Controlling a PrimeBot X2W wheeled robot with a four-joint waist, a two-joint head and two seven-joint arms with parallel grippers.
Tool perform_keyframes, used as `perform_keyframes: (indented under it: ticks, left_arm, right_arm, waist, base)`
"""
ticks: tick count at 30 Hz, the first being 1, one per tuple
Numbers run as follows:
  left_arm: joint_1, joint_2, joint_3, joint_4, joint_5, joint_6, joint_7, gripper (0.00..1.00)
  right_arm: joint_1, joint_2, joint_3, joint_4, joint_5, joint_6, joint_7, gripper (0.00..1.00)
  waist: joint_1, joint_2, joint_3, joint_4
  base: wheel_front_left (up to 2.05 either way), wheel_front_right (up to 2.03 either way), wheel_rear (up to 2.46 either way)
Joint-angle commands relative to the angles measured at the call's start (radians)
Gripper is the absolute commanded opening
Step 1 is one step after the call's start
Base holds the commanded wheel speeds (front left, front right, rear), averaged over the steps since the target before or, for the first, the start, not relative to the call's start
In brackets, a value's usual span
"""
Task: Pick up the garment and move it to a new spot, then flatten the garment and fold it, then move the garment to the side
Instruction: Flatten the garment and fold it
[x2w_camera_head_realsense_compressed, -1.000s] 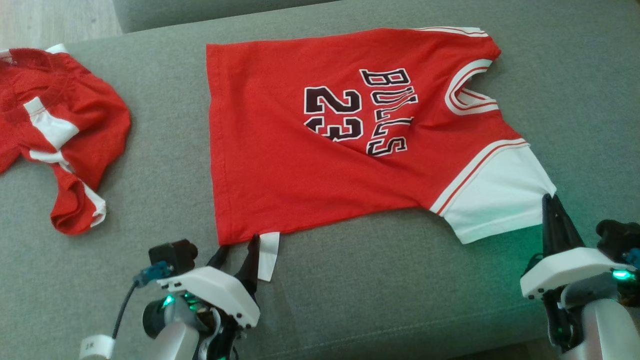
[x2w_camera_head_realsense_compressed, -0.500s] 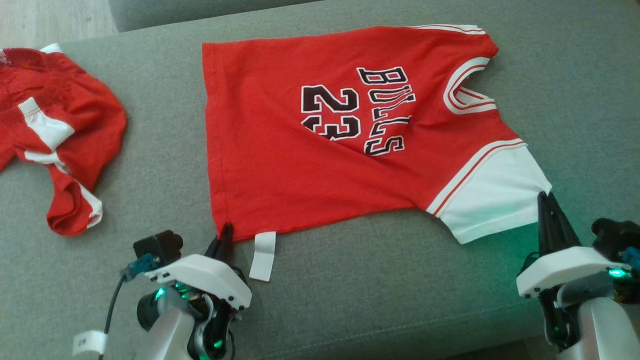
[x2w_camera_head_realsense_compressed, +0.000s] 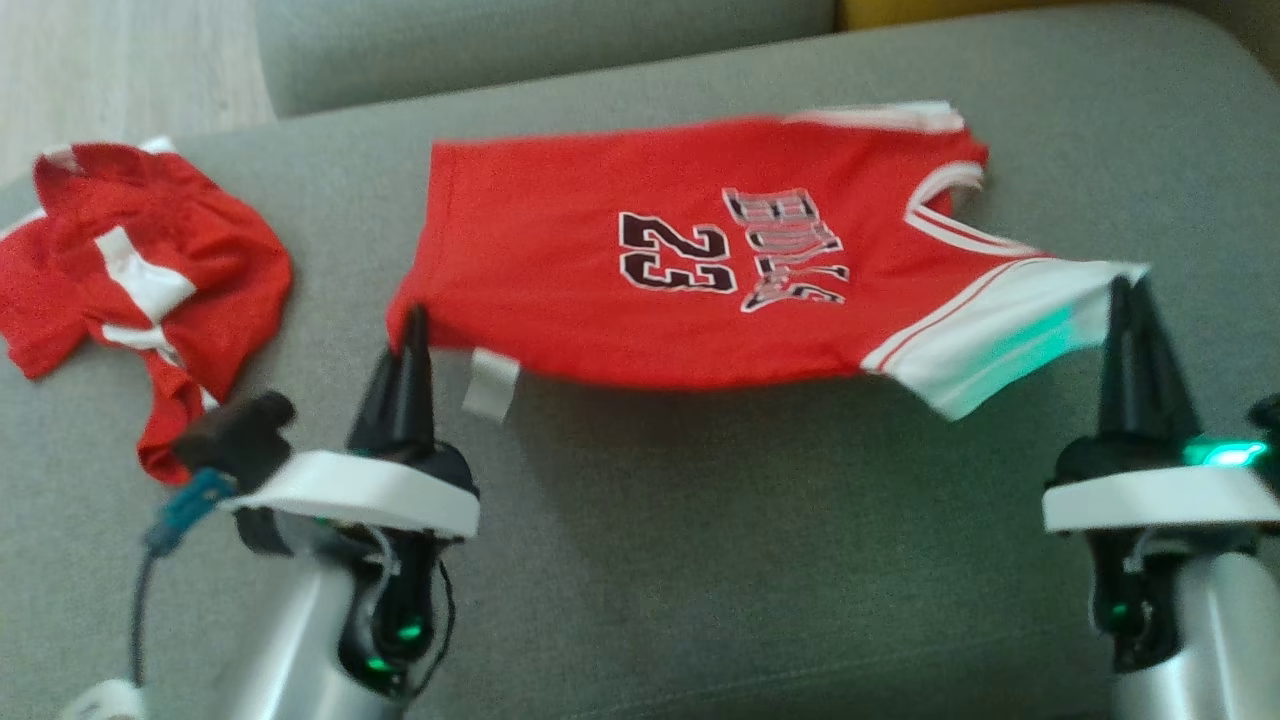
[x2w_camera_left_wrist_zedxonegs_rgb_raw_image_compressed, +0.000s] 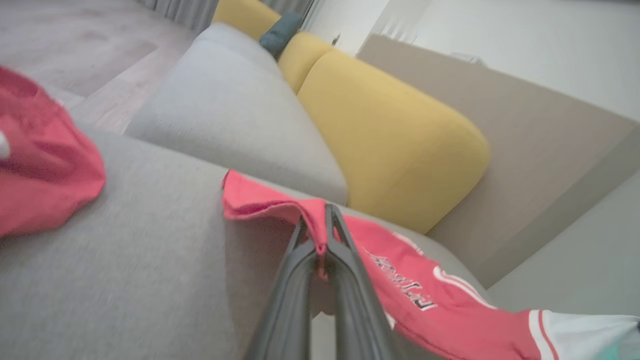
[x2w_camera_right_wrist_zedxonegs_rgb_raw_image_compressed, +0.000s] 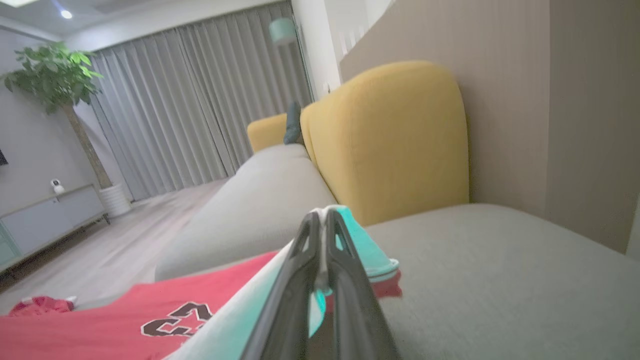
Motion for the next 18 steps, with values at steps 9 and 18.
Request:
perform_keyframes:
  ticks: [9, 18]
  left_arm:
    - [-0.038, 0.108, 0.066, -0.467, 0.038, 0.038, 0.066, 0.00]
    - [-0.241, 0.216, 0.063, -0.728, 0.128, 0.066, 0.257, 0.00]
  right_arm:
    - [-0.036, -0.007, -0.006, -0.397, 0.031, 0.007, 0.012, 0.00]
    - [-0.158, -0.007, -0.098, -0.676, 0.023, 0.007, 0.099, 0.00]
  waist:
    - [0.0000, 0.0000, -0.088, 0.015]
    - [0.0000, 0.0000, -0.071, 0.028]
  base:
    - [0.00, 0.00, 0.00]
    - [0.00, 0.00, 0.00]
